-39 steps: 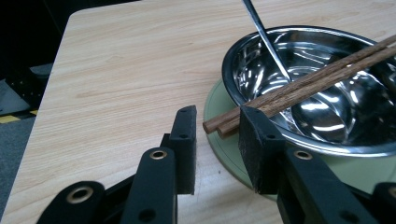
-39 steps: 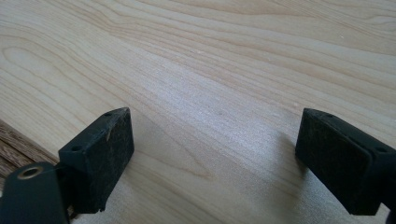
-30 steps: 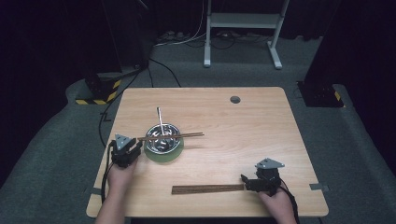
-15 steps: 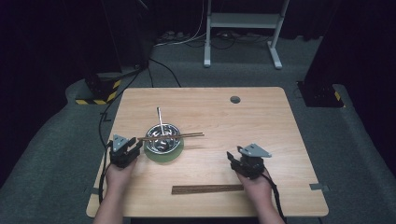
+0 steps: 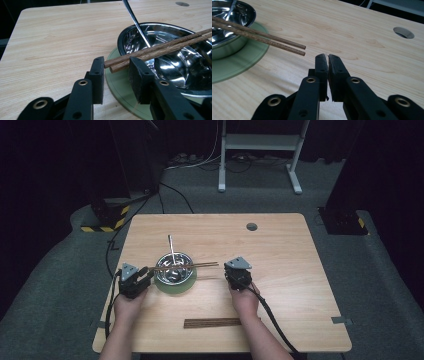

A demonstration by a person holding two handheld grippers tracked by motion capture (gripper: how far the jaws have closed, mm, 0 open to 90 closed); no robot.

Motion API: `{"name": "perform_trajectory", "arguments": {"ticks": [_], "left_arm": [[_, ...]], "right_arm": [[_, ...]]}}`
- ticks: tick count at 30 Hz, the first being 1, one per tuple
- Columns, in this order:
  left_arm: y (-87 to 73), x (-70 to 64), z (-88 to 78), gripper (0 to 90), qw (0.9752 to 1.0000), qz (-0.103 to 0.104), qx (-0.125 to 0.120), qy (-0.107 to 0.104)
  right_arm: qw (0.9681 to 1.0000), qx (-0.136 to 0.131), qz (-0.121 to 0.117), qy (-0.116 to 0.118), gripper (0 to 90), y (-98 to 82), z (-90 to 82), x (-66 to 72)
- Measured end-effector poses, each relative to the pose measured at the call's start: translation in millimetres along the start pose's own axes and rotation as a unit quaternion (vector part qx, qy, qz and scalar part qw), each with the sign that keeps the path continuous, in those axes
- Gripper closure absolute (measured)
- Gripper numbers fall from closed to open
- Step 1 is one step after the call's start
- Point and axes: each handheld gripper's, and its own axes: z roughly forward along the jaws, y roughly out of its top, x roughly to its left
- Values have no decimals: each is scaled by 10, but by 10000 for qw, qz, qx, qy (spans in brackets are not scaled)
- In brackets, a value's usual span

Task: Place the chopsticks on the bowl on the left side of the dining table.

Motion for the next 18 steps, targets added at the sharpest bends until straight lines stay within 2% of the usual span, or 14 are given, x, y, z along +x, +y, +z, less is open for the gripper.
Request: {"name": "perform_trajectory", "arguments": {"ticks": [6, 7, 14, 18], "left_arm": [[2, 10, -2, 658, 10000, -22, -3, 4], [1, 10, 1, 660, 10000, -17, -2, 3], [-2, 7, 12, 686, 10000, -31, -1, 6], [2, 14, 10, 702, 10000, -5, 11, 10]], "right_arm": [[10000, 24, 25, 15, 884, 1, 100, 31], [10000, 32, 87, 30, 884, 4, 107, 45], [9999, 125, -5, 94, 884, 50, 174, 98], [9999, 90, -4, 114, 885, 58, 182, 148]]}}
